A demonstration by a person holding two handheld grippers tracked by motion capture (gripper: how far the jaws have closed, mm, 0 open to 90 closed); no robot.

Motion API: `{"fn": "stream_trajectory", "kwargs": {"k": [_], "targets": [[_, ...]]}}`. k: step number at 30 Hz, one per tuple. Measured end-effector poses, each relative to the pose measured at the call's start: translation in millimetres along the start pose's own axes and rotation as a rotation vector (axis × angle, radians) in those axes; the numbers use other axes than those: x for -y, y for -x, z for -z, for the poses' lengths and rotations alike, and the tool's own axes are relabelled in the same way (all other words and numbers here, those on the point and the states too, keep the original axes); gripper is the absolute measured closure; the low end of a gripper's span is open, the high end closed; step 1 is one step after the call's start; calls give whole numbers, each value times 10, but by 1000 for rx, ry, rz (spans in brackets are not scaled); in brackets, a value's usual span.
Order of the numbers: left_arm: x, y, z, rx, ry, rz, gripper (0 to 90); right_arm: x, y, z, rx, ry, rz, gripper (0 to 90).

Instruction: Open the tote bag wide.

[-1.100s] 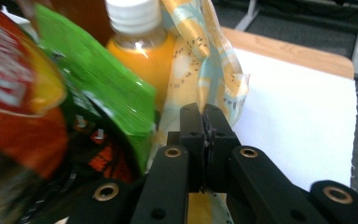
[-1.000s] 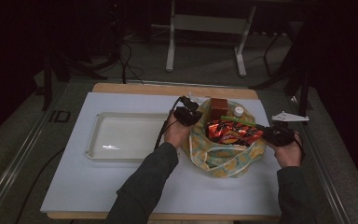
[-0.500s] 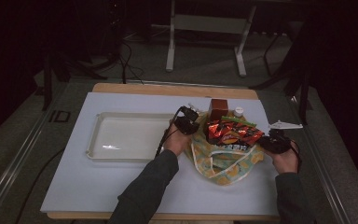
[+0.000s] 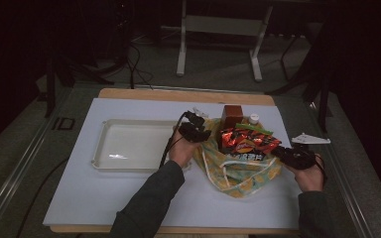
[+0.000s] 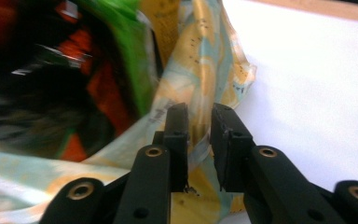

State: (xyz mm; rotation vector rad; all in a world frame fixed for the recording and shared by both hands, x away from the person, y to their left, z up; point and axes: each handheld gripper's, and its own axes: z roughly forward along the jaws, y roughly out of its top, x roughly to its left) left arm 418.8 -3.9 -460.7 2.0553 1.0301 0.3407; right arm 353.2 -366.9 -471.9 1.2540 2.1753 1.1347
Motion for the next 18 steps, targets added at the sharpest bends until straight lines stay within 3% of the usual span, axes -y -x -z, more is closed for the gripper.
{"fn": "stream_trajectory", "kwargs": {"k": [4, 9, 13, 18], "targets": [[18, 72, 140, 31, 38, -25, 647, -36, -86, 154, -16, 47, 17, 713], [118, 241, 216, 101, 61, -59, 647, -45, -260, 262, -56, 79, 54, 687], [262, 358, 198, 123, 40, -85, 629, 47, -359, 197, -62, 47, 72, 681], [448, 404, 147, 115, 7, -98, 622, 187, -395, 137, -71, 7, 87, 673]]}}
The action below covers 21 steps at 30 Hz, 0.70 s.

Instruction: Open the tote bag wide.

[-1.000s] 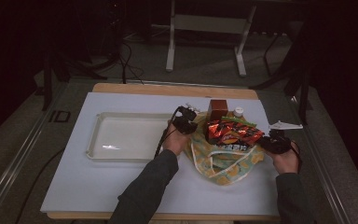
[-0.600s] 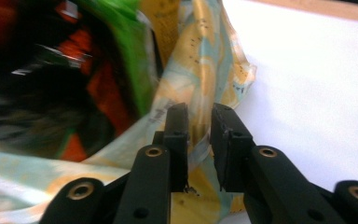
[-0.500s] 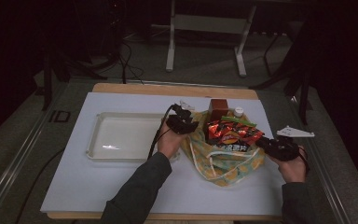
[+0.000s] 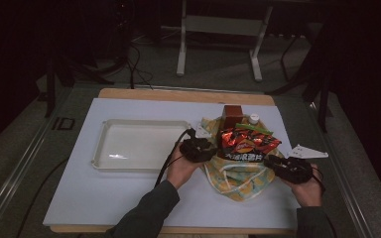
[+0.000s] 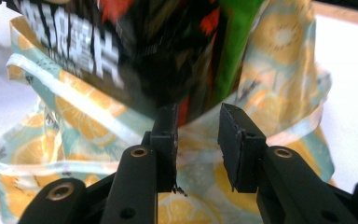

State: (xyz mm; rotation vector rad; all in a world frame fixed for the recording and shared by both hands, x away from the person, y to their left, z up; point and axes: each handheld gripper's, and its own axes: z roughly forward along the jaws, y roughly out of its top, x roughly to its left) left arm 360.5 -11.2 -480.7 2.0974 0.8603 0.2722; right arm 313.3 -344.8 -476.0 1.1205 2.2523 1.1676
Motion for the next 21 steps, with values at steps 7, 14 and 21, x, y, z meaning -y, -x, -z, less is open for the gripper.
{"fn": "stream_trajectory", "kwargs": {"k": [7, 14, 21], "targets": [[152, 63, -113, -10, -50, -20, 623, 156, -18, -31, -18, -19, 6, 663], [199, 85, -238, -28, -80, -21, 625, 257, 4, -158, -5, -43, -7, 622], [209, 90, -192, -11, -54, -17, 607, 295, 13, -231, 3, -56, 4, 600]]}}
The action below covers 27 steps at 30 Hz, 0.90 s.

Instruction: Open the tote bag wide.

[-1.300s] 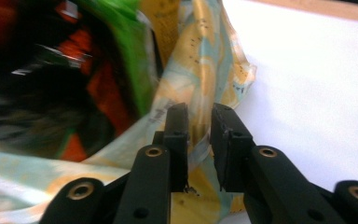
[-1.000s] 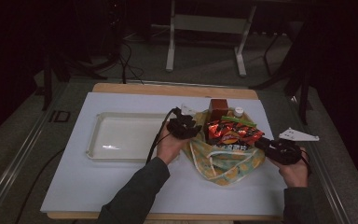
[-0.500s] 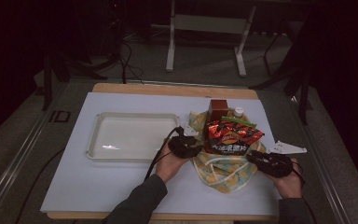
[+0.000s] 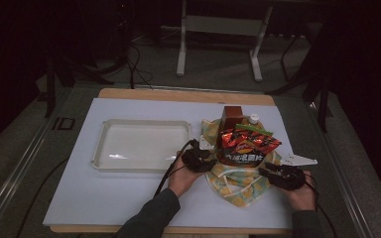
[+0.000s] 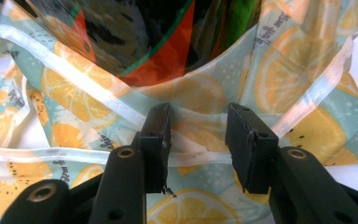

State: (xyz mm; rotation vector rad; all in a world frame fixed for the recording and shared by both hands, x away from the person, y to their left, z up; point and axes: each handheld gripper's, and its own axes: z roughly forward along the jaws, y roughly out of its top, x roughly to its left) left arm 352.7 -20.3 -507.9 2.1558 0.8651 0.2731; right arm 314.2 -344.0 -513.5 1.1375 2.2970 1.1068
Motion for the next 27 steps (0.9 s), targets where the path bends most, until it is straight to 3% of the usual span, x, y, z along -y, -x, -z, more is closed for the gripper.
{"fn": "stream_trajectory", "kwargs": {"k": [7, 12, 21, 22, 27], "targets": [[-23, -8, 125, 29, 37, -23, 582, 24, 3, -48, 6, -28, 17, 594], [-36, -41, 212, 113, 66, -37, 544, 81, 45, -60, 4, -27, 3, 582], [-71, -88, 344, 185, 97, -29, 523, 129, 62, -100, 11, -39, 2, 564], [-102, -90, 381, 213, 113, -26, 523, 131, 61, -102, 12, -41, 3, 562], [-191, -80, 443, 265, 129, -29, 514, 151, 78, -121, 8, -41, 1, 558]]}}
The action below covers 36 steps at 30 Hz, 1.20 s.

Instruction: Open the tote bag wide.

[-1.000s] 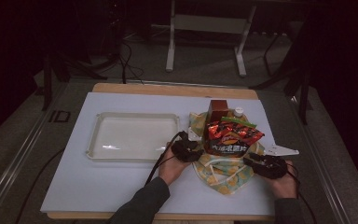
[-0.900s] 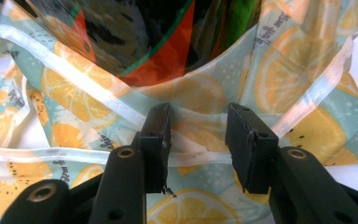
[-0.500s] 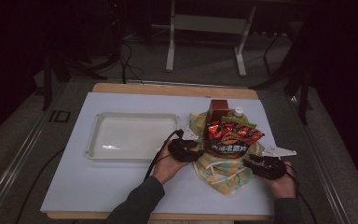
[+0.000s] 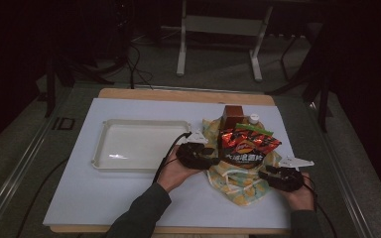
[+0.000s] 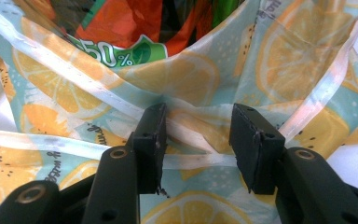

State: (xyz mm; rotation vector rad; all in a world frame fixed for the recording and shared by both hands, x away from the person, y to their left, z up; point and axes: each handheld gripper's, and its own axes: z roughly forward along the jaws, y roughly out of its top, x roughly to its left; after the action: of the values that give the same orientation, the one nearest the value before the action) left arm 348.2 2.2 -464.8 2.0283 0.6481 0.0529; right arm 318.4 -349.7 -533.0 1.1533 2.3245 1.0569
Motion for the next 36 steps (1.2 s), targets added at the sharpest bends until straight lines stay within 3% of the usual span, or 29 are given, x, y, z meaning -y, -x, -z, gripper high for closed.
{"fn": "stream_trajectory", "kwargs": {"k": [4, 10, 15, 22, 29, 33, 36], "targets": [[-69, 21, 48, 28, 4, -29, 575, 14, -5, -9, 8, -3, 8, 559], [-153, 44, 100, 46, 8, -90, 568, 26, 3, -8, 3, 1, 2, 554], [-229, 36, 141, 65, 26, -88, 521, 29, 2, -8, 2, 3, 0, 551], [-369, 82, 153, 25, 62, -105, 421, 30, -1, -9, 2, 4, 0, 547], [-511, 106, 8, 8, 72, -92, 349, 31, 1, -8, -1, 4, -4, 544], [-545, 145, -125, -7, 60, -93, 343, 31, 2, -8, -4, 5, -7, 543], [-548, 158, -175, -20, 53, -102, 419, 31, 2, -7, -4, 5, -7, 542]]}}
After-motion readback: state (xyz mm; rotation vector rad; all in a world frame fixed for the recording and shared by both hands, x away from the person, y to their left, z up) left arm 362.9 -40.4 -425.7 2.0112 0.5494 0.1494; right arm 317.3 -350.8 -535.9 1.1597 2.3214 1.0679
